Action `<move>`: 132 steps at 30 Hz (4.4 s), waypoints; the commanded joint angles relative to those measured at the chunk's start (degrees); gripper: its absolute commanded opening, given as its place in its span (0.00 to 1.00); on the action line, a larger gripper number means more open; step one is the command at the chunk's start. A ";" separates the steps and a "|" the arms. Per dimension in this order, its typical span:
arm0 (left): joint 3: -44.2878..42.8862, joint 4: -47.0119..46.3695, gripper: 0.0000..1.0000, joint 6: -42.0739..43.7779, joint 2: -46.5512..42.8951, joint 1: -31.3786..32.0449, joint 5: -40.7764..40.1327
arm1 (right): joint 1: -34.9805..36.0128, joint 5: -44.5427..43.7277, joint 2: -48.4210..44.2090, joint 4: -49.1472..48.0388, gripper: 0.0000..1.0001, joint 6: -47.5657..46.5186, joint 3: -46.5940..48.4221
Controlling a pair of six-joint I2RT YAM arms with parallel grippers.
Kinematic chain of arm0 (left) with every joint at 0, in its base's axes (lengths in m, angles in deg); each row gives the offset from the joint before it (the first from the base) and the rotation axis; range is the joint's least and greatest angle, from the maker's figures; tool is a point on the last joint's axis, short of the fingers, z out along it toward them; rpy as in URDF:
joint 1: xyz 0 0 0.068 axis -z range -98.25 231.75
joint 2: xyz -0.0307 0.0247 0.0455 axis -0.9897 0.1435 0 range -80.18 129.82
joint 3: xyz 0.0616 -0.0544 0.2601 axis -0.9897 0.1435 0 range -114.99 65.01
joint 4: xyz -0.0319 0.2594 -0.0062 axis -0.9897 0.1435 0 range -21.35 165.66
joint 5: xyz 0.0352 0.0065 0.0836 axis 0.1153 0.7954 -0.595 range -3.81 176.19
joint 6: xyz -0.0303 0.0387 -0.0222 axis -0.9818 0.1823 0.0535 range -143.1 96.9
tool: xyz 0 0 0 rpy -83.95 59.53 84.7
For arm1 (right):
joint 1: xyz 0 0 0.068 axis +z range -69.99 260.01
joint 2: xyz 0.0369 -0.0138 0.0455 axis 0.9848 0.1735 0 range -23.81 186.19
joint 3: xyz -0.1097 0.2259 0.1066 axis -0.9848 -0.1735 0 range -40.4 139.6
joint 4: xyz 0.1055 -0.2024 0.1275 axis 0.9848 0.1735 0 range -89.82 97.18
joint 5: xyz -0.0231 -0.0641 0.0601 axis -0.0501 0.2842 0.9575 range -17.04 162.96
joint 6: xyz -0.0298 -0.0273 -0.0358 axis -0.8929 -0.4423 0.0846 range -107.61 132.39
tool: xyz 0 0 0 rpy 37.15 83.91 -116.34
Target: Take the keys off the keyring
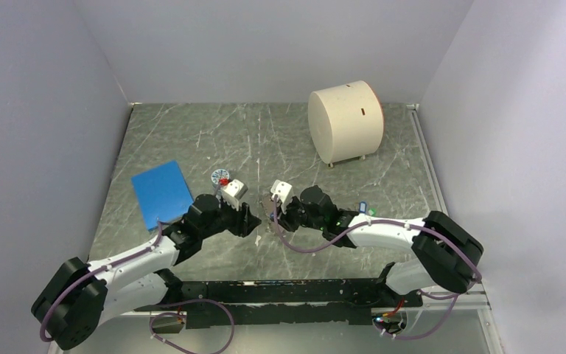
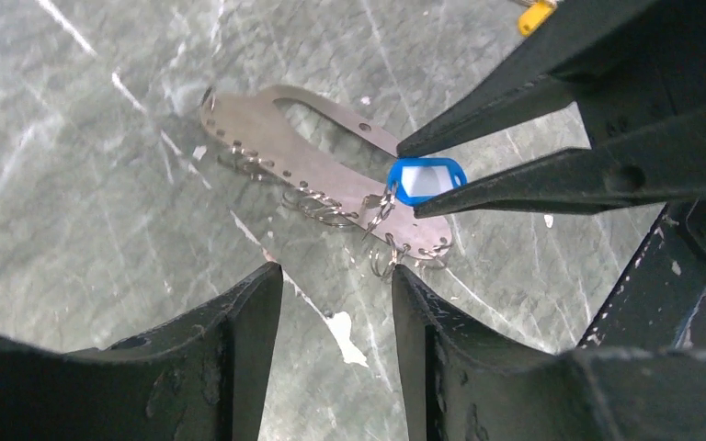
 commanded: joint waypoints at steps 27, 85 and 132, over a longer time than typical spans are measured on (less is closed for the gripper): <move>0.46 -19.21 0.40 24.95 10.16 0.26 19.39 | -1.62 -0.21 -5.06 -4.21 0.00 1.63 -3.06; 0.91 -29.54 0.03 26.59 15.42 0.09 19.12 | -7.69 1.71 -4.44 -9.40 0.00 6.06 -6.96; -1.92 -21.88 0.03 29.71 15.50 -0.80 26.86 | -9.57 4.89 -6.71 -9.59 0.00 6.00 -7.40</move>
